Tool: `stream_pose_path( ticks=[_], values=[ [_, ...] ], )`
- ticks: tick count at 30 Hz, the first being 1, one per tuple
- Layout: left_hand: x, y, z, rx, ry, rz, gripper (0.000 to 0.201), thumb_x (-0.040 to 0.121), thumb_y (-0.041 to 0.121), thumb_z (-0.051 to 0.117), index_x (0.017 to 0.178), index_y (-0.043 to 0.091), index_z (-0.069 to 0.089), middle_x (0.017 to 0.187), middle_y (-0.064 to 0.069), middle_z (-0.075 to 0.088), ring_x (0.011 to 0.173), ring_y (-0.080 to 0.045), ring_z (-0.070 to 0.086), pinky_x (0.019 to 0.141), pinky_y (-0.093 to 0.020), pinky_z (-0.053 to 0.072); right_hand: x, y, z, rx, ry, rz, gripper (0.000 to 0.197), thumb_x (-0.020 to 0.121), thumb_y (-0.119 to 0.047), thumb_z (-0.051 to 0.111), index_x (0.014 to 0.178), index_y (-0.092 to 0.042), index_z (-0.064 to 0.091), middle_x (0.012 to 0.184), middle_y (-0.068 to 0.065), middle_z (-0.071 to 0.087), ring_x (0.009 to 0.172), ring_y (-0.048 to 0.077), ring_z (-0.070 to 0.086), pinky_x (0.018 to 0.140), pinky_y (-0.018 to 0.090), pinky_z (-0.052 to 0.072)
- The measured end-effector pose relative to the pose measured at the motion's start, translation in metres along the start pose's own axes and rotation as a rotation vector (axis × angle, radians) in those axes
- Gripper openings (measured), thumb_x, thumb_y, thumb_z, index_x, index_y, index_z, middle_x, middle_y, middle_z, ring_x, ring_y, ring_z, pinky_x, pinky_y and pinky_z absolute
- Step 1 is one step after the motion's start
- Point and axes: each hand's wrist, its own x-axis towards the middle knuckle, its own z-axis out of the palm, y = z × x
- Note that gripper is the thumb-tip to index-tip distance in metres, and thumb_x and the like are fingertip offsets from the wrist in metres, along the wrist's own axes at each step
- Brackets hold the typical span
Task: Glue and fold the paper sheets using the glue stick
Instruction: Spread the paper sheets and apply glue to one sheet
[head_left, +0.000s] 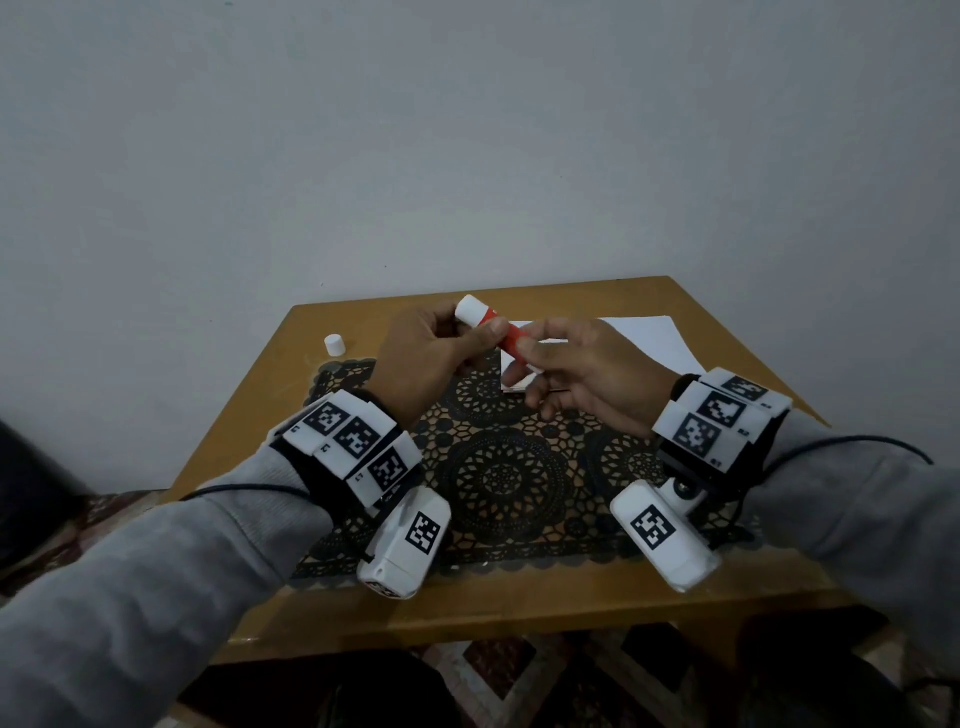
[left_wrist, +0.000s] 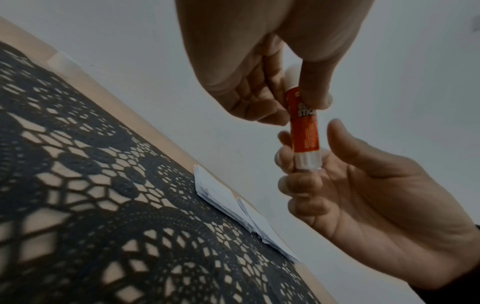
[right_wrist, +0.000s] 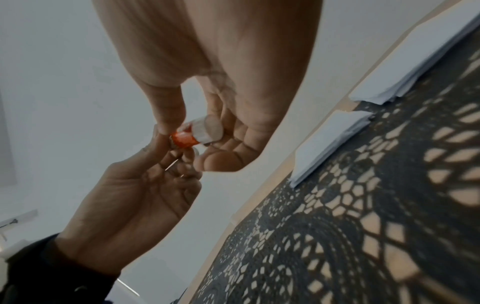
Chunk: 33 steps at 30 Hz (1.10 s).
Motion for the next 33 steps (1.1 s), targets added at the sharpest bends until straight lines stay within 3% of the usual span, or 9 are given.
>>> stream_pose_path(
  ticks=[3, 8, 12, 15, 18, 21, 23, 29, 33],
  values=[
    [0.011, 0.006, 0.008, 0.004, 0.004, 0.006, 0.02, 0.087, 0.02, 0.068, 0.095, 0.002, 0.068, 0.08, -0.015, 0.063, 0.059, -0.009, 0.057, 0.057, -0.022, 0.047, 0.003, -0.006, -0.001, -0.039, 0.064, -0.076, 0.013, 0.097, -0.018, 0.055, 0.102, -0.006, 0.06, 0.084, 0.013, 0.066, 0.061, 0.02, 0.057, 0.054, 0.029, 0.047],
    [0.031, 0.009, 0.013, 0.107, -0.133, -0.016, 0.026, 0.085, 0.023, 0.07, 0.103, 0.005, 0.065, 0.081, -0.004, 0.064, 0.067, -0.012, 0.062, 0.064, -0.03, 0.052, 0.006, -0.01, -0.02, -0.049, 0.207, -0.174, 0.014, 0.097, -0.018, 0.055, 0.102, -0.005, 0.061, 0.079, 0.012, 0.064, 0.057, 0.019, 0.055, 0.051, 0.029, 0.046],
    [0.048, -0.005, 0.015, 0.547, -0.209, 0.039, 0.019, 0.087, 0.023, 0.068, 0.102, 0.012, 0.067, 0.091, 0.0, 0.067, 0.076, -0.008, 0.061, 0.074, -0.025, 0.051, 0.01, -0.01, -0.04, -0.029, 0.33, -0.214, 0.017, 0.097, -0.017, 0.056, 0.102, -0.001, 0.059, 0.075, 0.011, 0.064, 0.055, 0.02, 0.053, 0.052, 0.032, 0.045],
    [0.062, -0.018, 0.028, 0.905, -0.374, 0.071, 0.023, 0.088, 0.027, 0.066, 0.108, 0.015, 0.068, 0.103, 0.003, 0.067, 0.086, -0.007, 0.058, 0.077, -0.021, 0.043, 0.014, -0.004, -0.048, -0.099, 0.394, -0.266, 0.018, 0.097, -0.018, 0.057, 0.103, -0.001, 0.06, 0.074, 0.011, 0.064, 0.055, 0.022, 0.053, 0.052, 0.035, 0.046],
    [0.074, -0.028, 0.046, 1.042, -0.505, 0.069, 0.028, 0.089, 0.029, 0.065, 0.114, 0.016, 0.066, 0.113, 0.002, 0.065, 0.093, -0.008, 0.055, 0.079, -0.02, 0.039, 0.02, 0.001, -0.053, -0.102, 0.428, -0.289, 0.021, 0.097, -0.019, 0.057, 0.103, 0.001, 0.059, 0.073, 0.01, 0.063, 0.054, 0.022, 0.053, 0.051, 0.034, 0.046],
    [0.084, -0.04, 0.058, 1.144, -0.575, 0.062, 0.033, 0.086, 0.033, 0.066, 0.117, 0.02, 0.062, 0.12, 0.0, 0.061, 0.108, -0.016, 0.054, 0.091, -0.029, 0.044, 0.026, 0.004, -0.057, -0.075, 0.459, -0.298, 0.02, 0.097, -0.019, 0.055, 0.1, 0.0, 0.058, 0.069, 0.01, 0.058, 0.056, 0.022, 0.052, 0.051, 0.033, 0.046],
    [0.087, -0.047, 0.064, 1.2, -0.616, 0.033, 0.034, 0.083, 0.033, 0.069, 0.115, 0.024, 0.061, 0.12, -0.001, 0.06, 0.109, -0.02, 0.053, 0.095, -0.036, 0.046, 0.028, 0.008, -0.059, -0.083, 0.456, -0.293, 0.016, 0.098, -0.019, 0.054, 0.097, -0.003, 0.058, 0.069, 0.01, 0.055, 0.058, 0.021, 0.052, 0.052, 0.033, 0.046],
    [0.086, -0.05, 0.068, 1.238, -0.587, 0.064, 0.023, 0.087, 0.026, 0.064, 0.109, 0.021, 0.067, 0.116, -0.003, 0.062, 0.106, -0.022, 0.056, 0.093, -0.036, 0.048, 0.028, 0.019, -0.06, -0.109, 0.451, -0.27, 0.021, 0.099, -0.02, 0.051, 0.107, -0.001, 0.057, 0.065, 0.003, 0.05, 0.059, 0.018, 0.05, 0.051, 0.031, 0.046],
    [0.085, -0.044, 0.07, 1.242, -0.535, 0.132, 0.021, 0.091, 0.015, 0.053, 0.095, 0.014, 0.073, 0.097, -0.004, 0.07, 0.087, -0.022, 0.06, 0.075, -0.03, 0.049, 0.026, 0.018, -0.062, -0.093, 0.453, -0.257, 0.022, 0.1, -0.02, 0.049, 0.108, -0.001, 0.056, 0.063, 0.001, 0.047, 0.056, 0.016, 0.048, 0.048, 0.03, 0.046]
  ],
)
